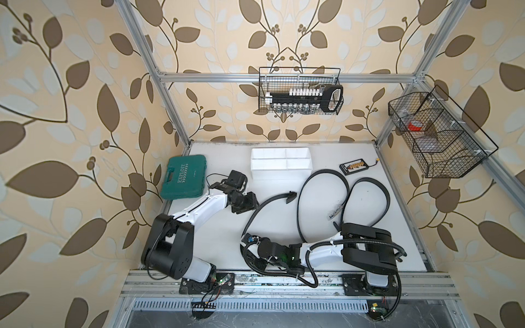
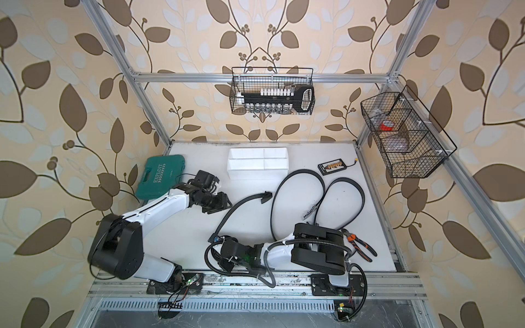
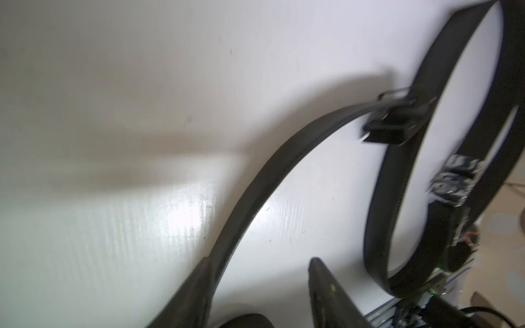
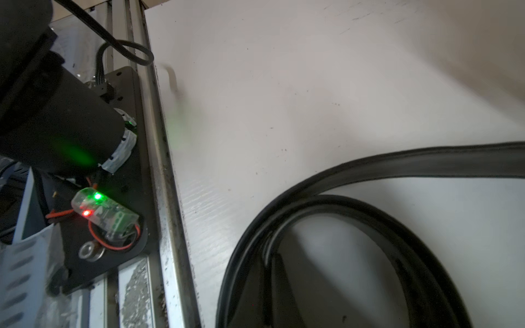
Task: Place the belts into the storage roll
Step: Roll the belt at the center of the board.
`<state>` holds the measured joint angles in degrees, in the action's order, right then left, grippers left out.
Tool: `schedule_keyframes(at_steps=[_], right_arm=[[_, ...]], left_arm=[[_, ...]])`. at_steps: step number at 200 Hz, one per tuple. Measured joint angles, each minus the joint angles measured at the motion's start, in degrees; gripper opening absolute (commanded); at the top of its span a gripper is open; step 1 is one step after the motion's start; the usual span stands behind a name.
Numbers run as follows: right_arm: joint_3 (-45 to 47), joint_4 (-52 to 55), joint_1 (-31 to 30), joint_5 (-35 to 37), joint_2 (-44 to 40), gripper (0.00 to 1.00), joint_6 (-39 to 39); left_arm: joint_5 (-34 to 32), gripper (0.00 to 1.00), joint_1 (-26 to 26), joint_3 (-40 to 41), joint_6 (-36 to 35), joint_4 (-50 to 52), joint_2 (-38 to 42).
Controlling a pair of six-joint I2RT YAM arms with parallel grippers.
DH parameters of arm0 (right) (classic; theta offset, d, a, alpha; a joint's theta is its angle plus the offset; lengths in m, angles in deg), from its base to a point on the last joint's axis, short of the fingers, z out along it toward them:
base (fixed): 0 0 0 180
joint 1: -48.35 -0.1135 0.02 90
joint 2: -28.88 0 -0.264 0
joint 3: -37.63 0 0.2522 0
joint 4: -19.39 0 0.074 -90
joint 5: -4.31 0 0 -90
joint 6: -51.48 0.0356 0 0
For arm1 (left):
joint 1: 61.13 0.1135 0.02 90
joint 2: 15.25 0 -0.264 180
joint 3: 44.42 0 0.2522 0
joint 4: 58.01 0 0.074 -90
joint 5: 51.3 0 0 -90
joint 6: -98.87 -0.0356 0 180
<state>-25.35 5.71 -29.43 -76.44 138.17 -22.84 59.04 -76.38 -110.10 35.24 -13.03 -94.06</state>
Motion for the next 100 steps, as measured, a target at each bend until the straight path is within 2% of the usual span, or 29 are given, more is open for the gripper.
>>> schedule_keyframes(at_steps=[17,27,39,46,100], right_arm=[[0.04,-0.48,0.00,0.26,0.17,0.00,0.20],[0.04,-0.68,0.00,0.42,0.24,0.00,0.24],[0.13,-0.85,0.00,0.44,0.24,0.00,0.35],[0.22,-1.05,0.00,0.44,0.24,0.00,0.37],[1.99,-4.04,0.04,0.35,-0.02,0.00,0.76]], left_arm=[[0.11,0.89,4.00,0.79,0.02,1.95,7.98],[-0.48,0.91,6.05,1.51,1.01,3.32,12.26],[-1.38,0.94,7.26,2.82,1.95,5.18,16.44],[-1.49,0.99,7.50,3.93,2.60,6.19,18.32],[2.05,0.99,7.72,19.50,11.47,7.10,24.11]])
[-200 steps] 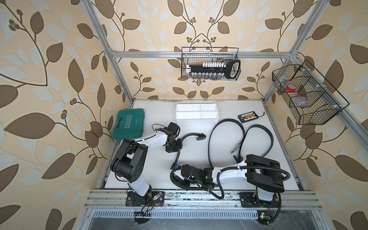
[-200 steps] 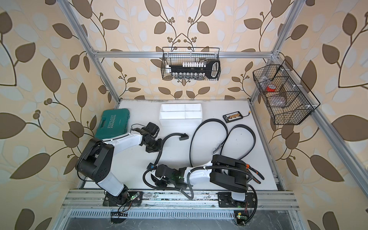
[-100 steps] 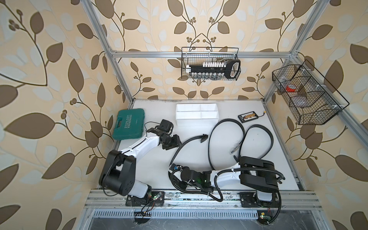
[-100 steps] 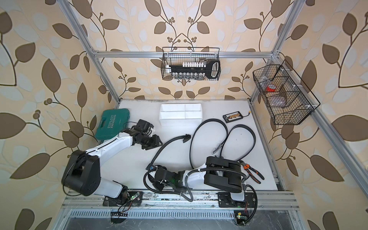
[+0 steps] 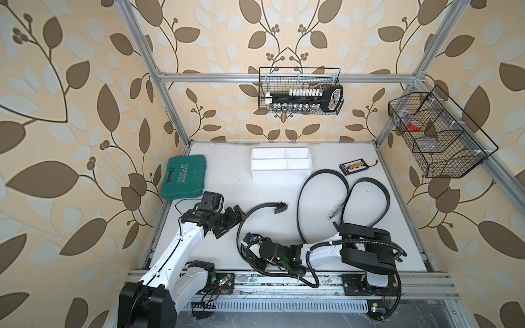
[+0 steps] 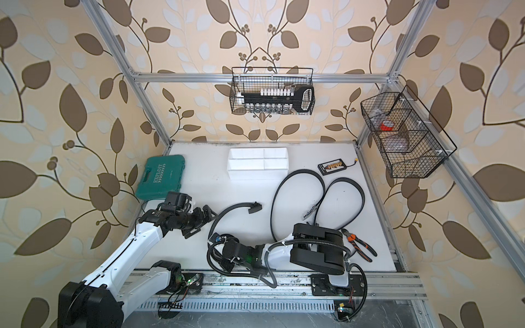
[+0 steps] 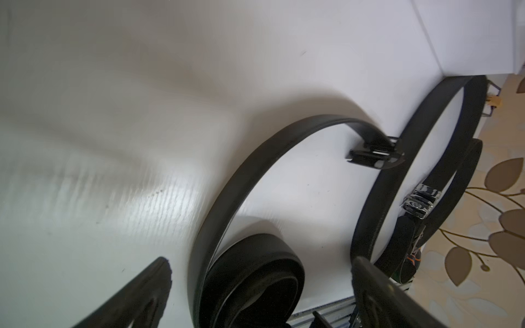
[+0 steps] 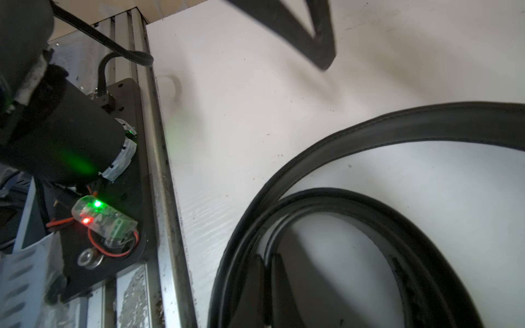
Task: Place the belts into the storage roll
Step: Roll the belt at the center of the board.
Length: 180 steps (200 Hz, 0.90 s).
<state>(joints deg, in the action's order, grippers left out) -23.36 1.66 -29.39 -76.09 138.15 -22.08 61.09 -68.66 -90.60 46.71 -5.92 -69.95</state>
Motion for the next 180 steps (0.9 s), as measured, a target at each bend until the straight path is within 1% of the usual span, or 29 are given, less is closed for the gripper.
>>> schedule_keyframes(at_steps=[15,52,76,95,111,126,134,156,180], right_arm=[[0.76,-0.44,0.04,-0.48,-0.46,0.00,0.22],[1.99,-0.90,0.92,-2.67,-1.22,0.00,0.70],[1.99,-0.90,1.31,-3.58,-1.22,0.00,0.68],[1.99,-0.90,1.42,-3.93,-1.22,0.00,0.68],[1.99,-0.85,1.46,-4.26,-1.22,0.00,0.61],[1.99,-0.81,1.46,-4.33,-1.22,0.00,0.50],[1.99,-0.76,1.46,-4.44,-1.25,0.00,0.42],[1.99,-0.48,1.68,-4.98,-1.33,0.00,0.39],[1.99,-0.20,1.90,-5.73,-1.44,0.00,0.50]], left_arm=[[0.07,0.99,-0.39,2.67,2.27,0.02,1.68],[0.26,0.99,-1.31,6.34,7.32,-2.36,7.26],[0.83,0.99,-3.43,9.16,10.12,-2.78,9.73],[1.05,0.99,-5.35,11.06,12.26,-1.95,13.16],[0.83,0.97,-6.84,11.80,14.14,-1.31,16.17],[-0.70,0.95,-8.41,12.09,16.15,-1.09,18.49],[-1.84,0.92,-9.42,12.09,17.00,-1.01,19.45],[-3.21,0.86,-11.02,12.52,19.06,-1.73,20.85],[-3.45,0.83,-11.61,13.46,20.22,-3.08,21.33]])
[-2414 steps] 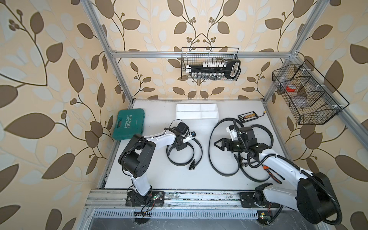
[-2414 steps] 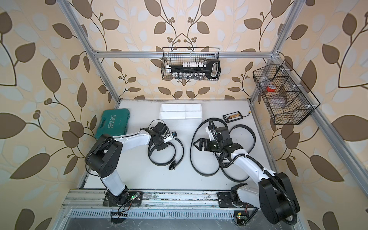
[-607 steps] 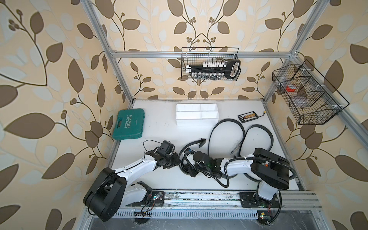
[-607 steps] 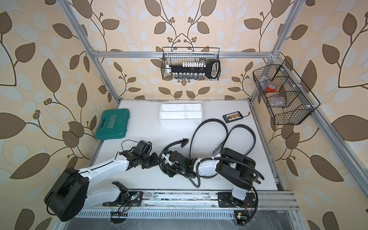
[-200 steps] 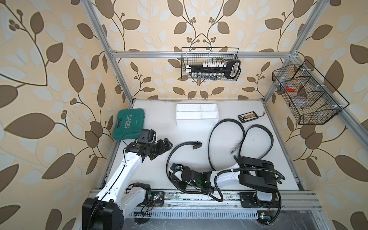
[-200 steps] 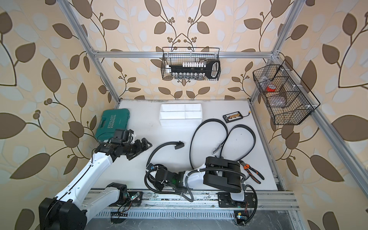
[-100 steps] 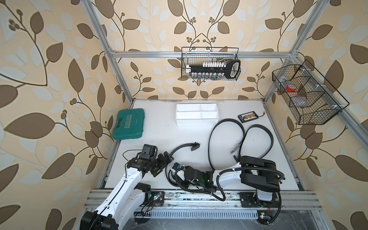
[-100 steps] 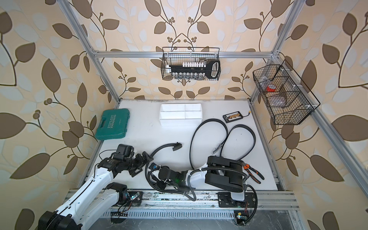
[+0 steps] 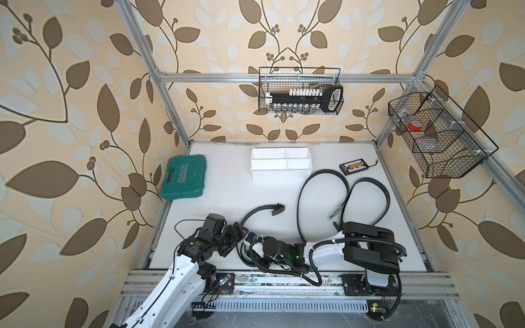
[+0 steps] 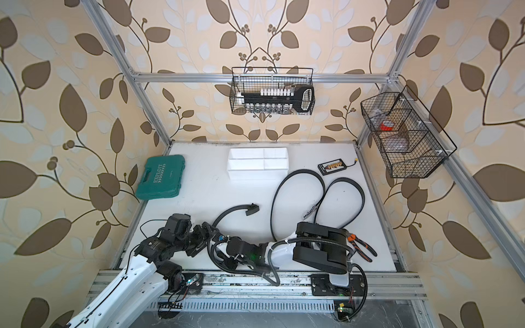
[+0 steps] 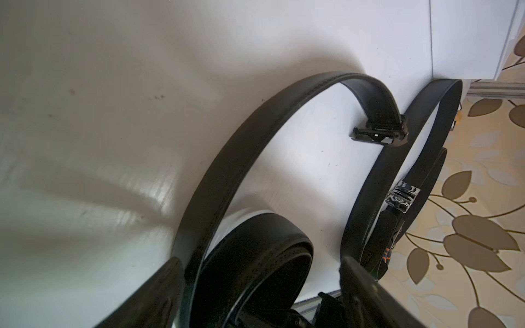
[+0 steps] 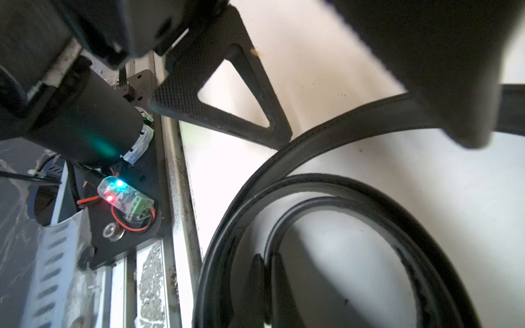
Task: Place the belts into the storage roll
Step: Roll the belt at the center of the board.
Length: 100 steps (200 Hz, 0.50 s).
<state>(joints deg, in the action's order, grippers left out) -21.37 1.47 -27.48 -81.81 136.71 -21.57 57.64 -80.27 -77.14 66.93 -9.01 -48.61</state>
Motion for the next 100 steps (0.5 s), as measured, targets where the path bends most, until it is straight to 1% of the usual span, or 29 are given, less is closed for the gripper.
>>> schedule_keyframes(at_steps=[22,31,37,85,100], right_arm=[[0.02,0.26,0.31,-0.72,-0.13,0.00,0.39],[0.02,0.42,0.44,-1.05,-0.20,0.00,0.50],[0.04,0.48,0.55,-1.29,-0.22,0.00,0.72],[0.39,0.48,1.70,-3.32,-0.57,0.00,1.66],[0.35,0.68,2.67,-3.91,-0.61,0.00,1.66]], left_arm=[[-0.11,0.79,-0.46,0.26,0.72,-1.11,-0.22],[-0.07,0.73,-0.55,0.35,0.83,-1.64,-0.55],[-0.15,0.72,-0.81,0.46,1.01,-2.10,-0.87],[-0.09,0.71,-1.51,1.70,0.37,-5.22,-3.58],[1.79,0.70,-2.73,2.84,-0.83,-5.16,-4.92]])
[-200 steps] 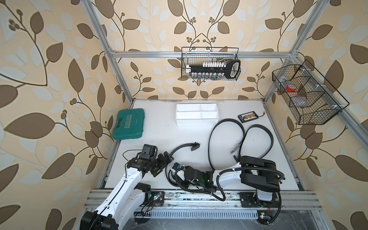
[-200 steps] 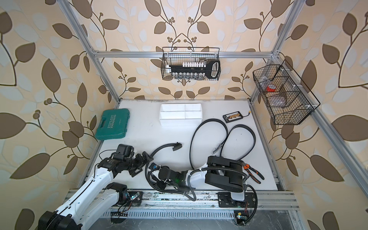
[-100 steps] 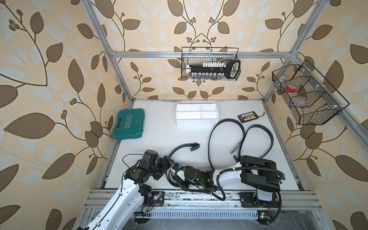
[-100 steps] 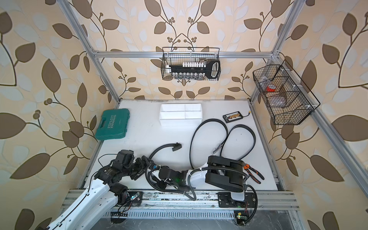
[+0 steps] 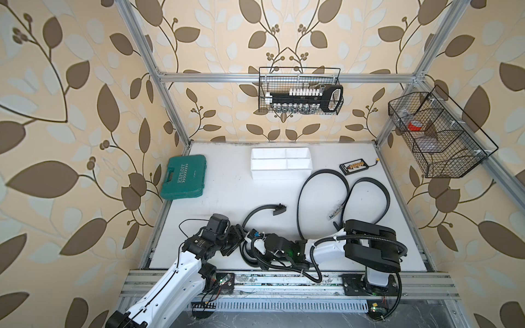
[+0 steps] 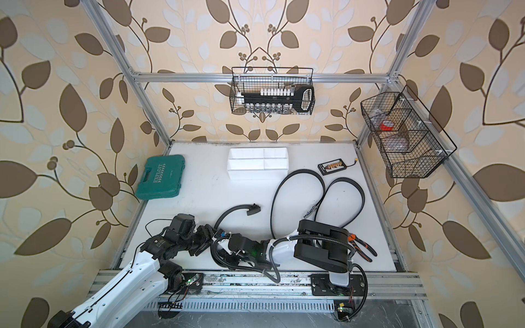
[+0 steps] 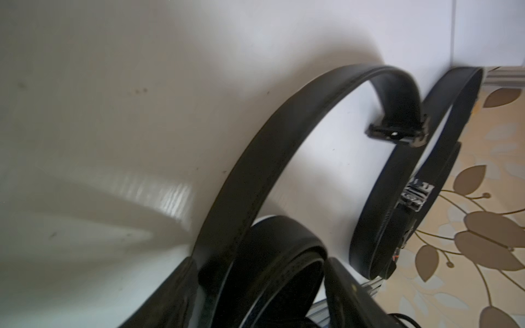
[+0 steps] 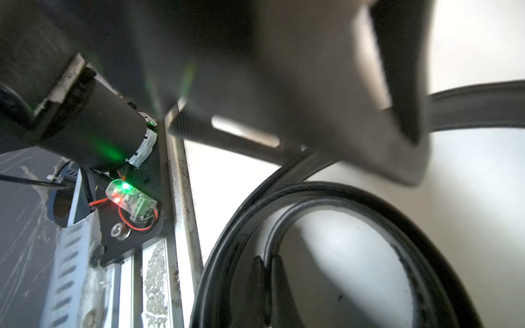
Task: Place the belts into the storage roll
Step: Roll the belt at the center of the board.
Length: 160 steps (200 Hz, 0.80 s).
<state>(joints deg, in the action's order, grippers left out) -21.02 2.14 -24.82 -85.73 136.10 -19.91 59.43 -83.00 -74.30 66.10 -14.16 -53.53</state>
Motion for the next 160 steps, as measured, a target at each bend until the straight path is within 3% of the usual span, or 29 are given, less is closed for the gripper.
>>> schedule_keyframes(at_steps=[78,160], right_arm=[[-1.11,2.45,3.34,-4.20,0.00,0.00,-0.87],[-0.61,4.09,3.96,-4.96,-1.20,0.00,-2.27]], left_arm=[[5.95,0.67,-1.42,0.52,-4.66,-5.51,-7.63],[5.35,0.53,-1.55,-2.12,-12.94,-9.03,-16.31]])
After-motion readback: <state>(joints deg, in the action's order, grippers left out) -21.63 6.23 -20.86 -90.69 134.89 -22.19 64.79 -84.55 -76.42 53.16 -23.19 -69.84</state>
